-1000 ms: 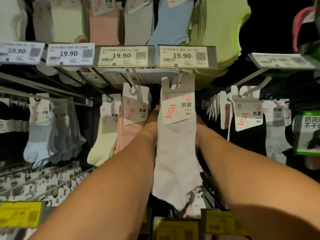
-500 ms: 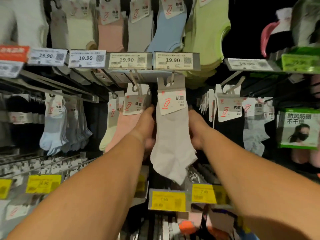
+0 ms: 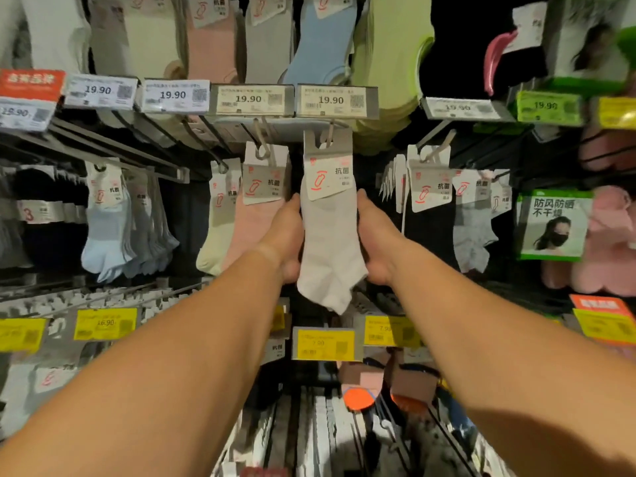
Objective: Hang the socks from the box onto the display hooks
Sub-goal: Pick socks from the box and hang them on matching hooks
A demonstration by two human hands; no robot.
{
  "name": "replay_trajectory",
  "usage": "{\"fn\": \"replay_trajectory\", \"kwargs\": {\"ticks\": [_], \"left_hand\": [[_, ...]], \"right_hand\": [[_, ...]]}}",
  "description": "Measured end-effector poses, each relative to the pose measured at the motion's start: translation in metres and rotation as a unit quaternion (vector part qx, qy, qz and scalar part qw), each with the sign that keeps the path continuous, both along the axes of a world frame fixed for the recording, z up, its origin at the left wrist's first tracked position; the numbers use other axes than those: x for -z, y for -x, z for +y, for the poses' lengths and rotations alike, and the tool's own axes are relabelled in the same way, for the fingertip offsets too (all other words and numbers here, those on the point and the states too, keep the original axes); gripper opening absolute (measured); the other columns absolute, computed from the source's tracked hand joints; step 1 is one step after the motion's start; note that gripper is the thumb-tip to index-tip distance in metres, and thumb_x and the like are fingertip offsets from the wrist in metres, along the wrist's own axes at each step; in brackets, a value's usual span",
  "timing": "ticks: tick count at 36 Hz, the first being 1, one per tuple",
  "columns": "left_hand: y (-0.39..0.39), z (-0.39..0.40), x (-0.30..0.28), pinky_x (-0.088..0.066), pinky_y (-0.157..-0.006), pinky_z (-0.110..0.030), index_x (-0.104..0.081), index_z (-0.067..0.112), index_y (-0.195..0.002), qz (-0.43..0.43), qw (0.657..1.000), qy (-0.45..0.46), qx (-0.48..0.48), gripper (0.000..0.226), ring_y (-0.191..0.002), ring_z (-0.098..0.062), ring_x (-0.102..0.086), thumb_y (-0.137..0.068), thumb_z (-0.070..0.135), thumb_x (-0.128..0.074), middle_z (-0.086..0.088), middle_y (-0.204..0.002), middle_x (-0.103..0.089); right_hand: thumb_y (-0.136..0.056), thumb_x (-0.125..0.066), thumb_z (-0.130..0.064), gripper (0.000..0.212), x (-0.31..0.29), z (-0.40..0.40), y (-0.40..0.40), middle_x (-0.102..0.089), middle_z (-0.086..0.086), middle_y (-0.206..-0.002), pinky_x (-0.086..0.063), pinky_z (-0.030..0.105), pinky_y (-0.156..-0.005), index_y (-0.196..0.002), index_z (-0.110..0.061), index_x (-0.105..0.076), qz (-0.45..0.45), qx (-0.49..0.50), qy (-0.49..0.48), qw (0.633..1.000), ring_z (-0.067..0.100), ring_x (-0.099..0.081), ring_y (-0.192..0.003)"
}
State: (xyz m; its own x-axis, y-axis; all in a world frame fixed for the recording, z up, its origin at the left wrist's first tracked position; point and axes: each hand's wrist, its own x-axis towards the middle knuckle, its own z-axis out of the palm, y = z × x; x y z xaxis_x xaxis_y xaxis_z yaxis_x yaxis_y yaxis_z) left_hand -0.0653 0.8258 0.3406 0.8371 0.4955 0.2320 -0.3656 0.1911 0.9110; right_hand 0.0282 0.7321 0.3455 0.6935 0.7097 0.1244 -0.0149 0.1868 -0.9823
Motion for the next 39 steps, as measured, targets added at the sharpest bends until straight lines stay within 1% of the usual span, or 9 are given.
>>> {"fn": "replay_trajectory", "kwargs": {"ticks": [6,11,14,18,23,27,32,36,39], "left_hand": [[0.021,-0.008,-0.002,-0.05,-0.101,-0.052,-0.069,0.026,-0.121,0.042,0.997,-0.005,-0.059,0.052,-0.108,-0.035,-0.069,-0.101,0.06,-0.035,-0.011,-0.108,-0.076],[0.058,-0.008,-0.007,-0.051,-0.1,-0.051,-0.063,0.024,-0.121,0.074,0.987,-0.072,-0.124,0.047,-0.107,-0.033,-0.068,-0.088,0.055,-0.046,-0.01,-0.115,-0.073],[0.083,-0.022,-0.004,-0.044,-0.1,-0.037,-0.062,0.012,-0.123,0.12,0.916,-0.278,-0.264,0.045,-0.115,-0.031,-0.058,-0.093,0.04,-0.044,-0.007,-0.126,-0.06],[0.108,-0.054,0.014,-0.038,-0.11,-0.041,-0.059,0.014,-0.134,0.136,0.815,-0.441,-0.349,0.042,-0.134,-0.036,-0.044,-0.097,0.033,-0.051,-0.014,-0.145,-0.046],[0.102,-0.111,0.041,-0.04,-0.106,-0.044,-0.054,0.012,-0.139,0.171,0.775,-0.538,-0.285,0.05,-0.128,-0.041,-0.046,-0.095,0.036,-0.052,-0.018,-0.137,-0.052],[0.088,-0.178,0.066,-0.045,-0.104,-0.045,-0.054,0.013,-0.139,0.179,0.782,-0.571,-0.174,0.052,-0.128,-0.041,-0.049,-0.094,0.04,-0.053,-0.018,-0.139,-0.053],[0.075,-0.287,0.096,-0.048,-0.083,-0.039,-0.068,0.005,-0.108,0.172,0.769,-0.616,-0.031,0.04,-0.109,-0.04,-0.062,-0.096,0.04,-0.051,-0.022,-0.121,-0.066],[0.071,-0.389,0.109,-0.046,-0.084,-0.036,-0.067,0.008,-0.1,0.118,0.756,-0.64,0.062,0.031,-0.11,-0.039,-0.061,-0.095,0.031,-0.047,-0.022,-0.119,-0.066],[0.072,-0.466,0.119,-0.046,-0.086,-0.037,-0.065,0.006,-0.095,0.083,0.733,-0.663,0.124,0.038,-0.11,-0.038,-0.06,-0.096,0.038,-0.044,-0.021,-0.116,-0.067]], "right_hand": [[-0.095,-0.026,-0.072,0.066,-0.005,-0.013,0.034,-0.071,0.005,-0.113,-0.053,0.04,-0.092,-0.138,-0.029,-0.051,-0.056,0.105,0.047,0.992,0.025,-0.069,-0.099],[-0.103,-0.024,-0.057,0.068,-0.001,-0.046,0.068,-0.04,0.007,-0.154,-0.027,0.038,-0.112,-0.153,-0.012,-0.032,-0.169,0.173,0.139,0.96,0.027,-0.037,-0.14],[-0.105,-0.032,-0.043,0.056,0.01,-0.063,0.09,-0.044,0.017,-0.148,-0.037,0.039,-0.106,-0.143,-0.004,-0.043,-0.261,0.232,0.238,0.906,0.035,-0.044,-0.133],[-0.1,-0.039,-0.044,0.055,0.029,-0.087,0.116,-0.051,0.02,-0.134,-0.042,0.036,-0.081,-0.136,-0.004,-0.045,-0.316,0.281,0.316,0.849,0.038,-0.054,-0.115],[-0.097,-0.04,-0.054,0.069,0.054,-0.147,0.14,-0.043,0.018,-0.147,-0.042,0.039,-0.099,-0.145,-0.004,-0.036,-0.284,0.339,0.372,0.816,0.037,-0.047,-0.13],[-0.099,-0.045,-0.043,0.051,0.078,-0.228,0.154,-0.057,0.018,-0.131,-0.042,0.033,-0.082,-0.132,-0.004,-0.048,-0.246,0.375,0.394,0.802,0.035,-0.056,-0.118],[-0.1,-0.03,-0.038,0.054,0.103,-0.344,0.183,-0.052,0.022,-0.138,-0.044,0.042,-0.102,-0.132,0.0,-0.05,-0.205,0.426,0.44,0.764,0.038,-0.05,-0.126],[-0.105,-0.036,-0.038,0.049,0.122,-0.45,0.201,-0.049,0.019,-0.14,-0.042,0.039,-0.094,-0.136,-0.003,-0.047,-0.116,0.484,0.471,0.728,0.037,-0.05,-0.125],[-0.105,-0.033,-0.043,0.046,0.135,-0.528,0.218,-0.054,0.018,-0.113,-0.042,0.037,-0.079,-0.115,-0.004,-0.054,-0.107,0.483,0.526,0.692,0.037,-0.056,-0.113]]}}
